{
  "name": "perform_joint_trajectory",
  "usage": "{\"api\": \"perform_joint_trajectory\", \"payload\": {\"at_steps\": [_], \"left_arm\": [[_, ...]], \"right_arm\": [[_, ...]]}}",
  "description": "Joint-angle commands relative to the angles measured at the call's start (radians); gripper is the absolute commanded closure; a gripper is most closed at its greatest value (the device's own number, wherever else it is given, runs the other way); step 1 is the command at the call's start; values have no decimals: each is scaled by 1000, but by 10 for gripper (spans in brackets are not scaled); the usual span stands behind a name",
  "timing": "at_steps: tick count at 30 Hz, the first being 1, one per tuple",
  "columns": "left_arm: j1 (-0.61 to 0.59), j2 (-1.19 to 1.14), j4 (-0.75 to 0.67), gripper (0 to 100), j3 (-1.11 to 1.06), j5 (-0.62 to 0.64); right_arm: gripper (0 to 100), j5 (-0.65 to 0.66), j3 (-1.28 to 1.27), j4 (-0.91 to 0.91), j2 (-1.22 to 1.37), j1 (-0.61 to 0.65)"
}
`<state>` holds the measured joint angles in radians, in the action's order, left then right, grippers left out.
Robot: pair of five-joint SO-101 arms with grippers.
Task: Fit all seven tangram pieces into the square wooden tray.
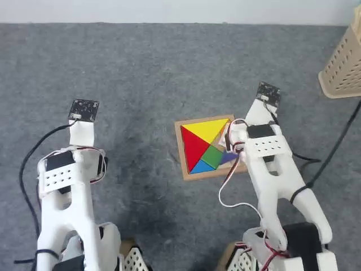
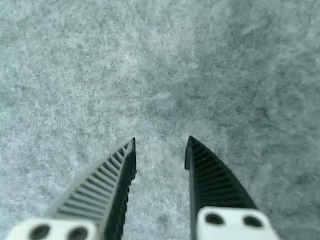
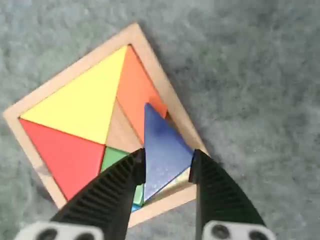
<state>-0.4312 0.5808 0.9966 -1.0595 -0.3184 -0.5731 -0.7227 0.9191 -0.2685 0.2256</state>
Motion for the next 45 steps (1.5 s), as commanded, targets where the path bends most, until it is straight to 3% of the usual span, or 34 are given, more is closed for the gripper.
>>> {"api": "perform_joint_trajectory", "payload": {"at_steps": [1, 7, 10, 20, 34, 38, 42, 45], "left_arm": [[6, -6, -18, 848, 4, 12], [6, -6, -18, 848, 4, 12], [6, -6, -18, 848, 4, 12], [32, -6, -55, 848, -30, 11], [43, -5, -54, 848, -33, 9], [43, -5, -55, 848, -33, 8], [43, -6, -55, 848, -33, 8], [43, -6, -55, 848, -33, 8]], "right_arm": [[851, -5, 11, 15, -62, -18], [905, 15, 15, 27, -68, -16], [995, 201, 12, -56, -67, 2], [992, 772, 12, -206, -8, 39], [992, 835, 20, -232, 148, 36], [992, 824, 12, -214, 79, 18], [992, 721, -11, -193, -54, -56], [992, 746, -58, -193, -105, -93]]}}
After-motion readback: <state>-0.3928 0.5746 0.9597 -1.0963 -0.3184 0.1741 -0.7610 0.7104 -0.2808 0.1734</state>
